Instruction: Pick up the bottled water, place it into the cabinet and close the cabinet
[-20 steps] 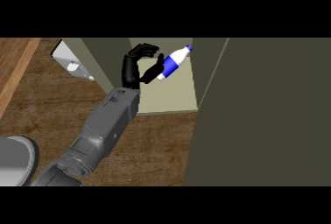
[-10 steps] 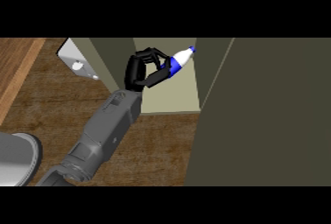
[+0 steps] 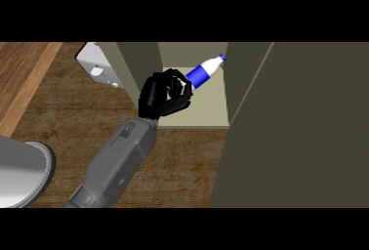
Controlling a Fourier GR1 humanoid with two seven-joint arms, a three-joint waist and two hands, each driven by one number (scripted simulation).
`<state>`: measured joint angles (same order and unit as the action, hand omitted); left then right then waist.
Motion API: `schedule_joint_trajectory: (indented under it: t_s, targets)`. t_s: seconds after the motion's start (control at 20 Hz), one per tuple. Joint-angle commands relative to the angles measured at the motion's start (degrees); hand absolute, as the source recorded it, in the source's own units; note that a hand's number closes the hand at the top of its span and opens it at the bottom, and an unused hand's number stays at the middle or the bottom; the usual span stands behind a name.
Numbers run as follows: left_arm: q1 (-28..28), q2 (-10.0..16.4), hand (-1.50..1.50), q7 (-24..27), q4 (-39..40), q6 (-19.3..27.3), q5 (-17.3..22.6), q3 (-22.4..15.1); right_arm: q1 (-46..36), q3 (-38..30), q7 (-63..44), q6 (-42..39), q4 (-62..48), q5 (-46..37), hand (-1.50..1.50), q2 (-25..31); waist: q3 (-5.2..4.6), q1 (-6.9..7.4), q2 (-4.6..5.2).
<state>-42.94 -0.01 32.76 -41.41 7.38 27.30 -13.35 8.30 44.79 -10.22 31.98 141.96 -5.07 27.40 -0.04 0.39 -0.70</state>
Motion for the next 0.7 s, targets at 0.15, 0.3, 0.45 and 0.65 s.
schedule_joint_trajectory:
  t_s: [0.15,0.3,0.45,0.65]
  targets:
    - [17.7,2.6,1.5,-3.3,-20.4,0.7,1.9,-2.7,1.3,-0.9,-3.1,-0.9,7.5,-2.4,-1.5,4.4,0.02,1.44,-0.4]
    - [26.1,2.7,1.5,-4.4,-30.6,2.8,0.4,-6.7,1.3,2.3,-4.1,-0.7,7.5,-4.7,-1.5,4.8,-0.02,1.12,-0.41]
    - [34.4,5.5,1.5,-6.5,-42.1,2.5,0.3,-9.4,-2.4,2.2,-5.9,-2.3,5.4,-2.4,1.5,3.7,-0.01,1.38,-0.07]
    - [43.3,9.3,1.5,-7.9,-51.2,0.7,2.0,-10.7,-5.6,6.0,-7.2,-7.2,5.2,1.7,1.5,4.8,-0.02,1.89,0.04]
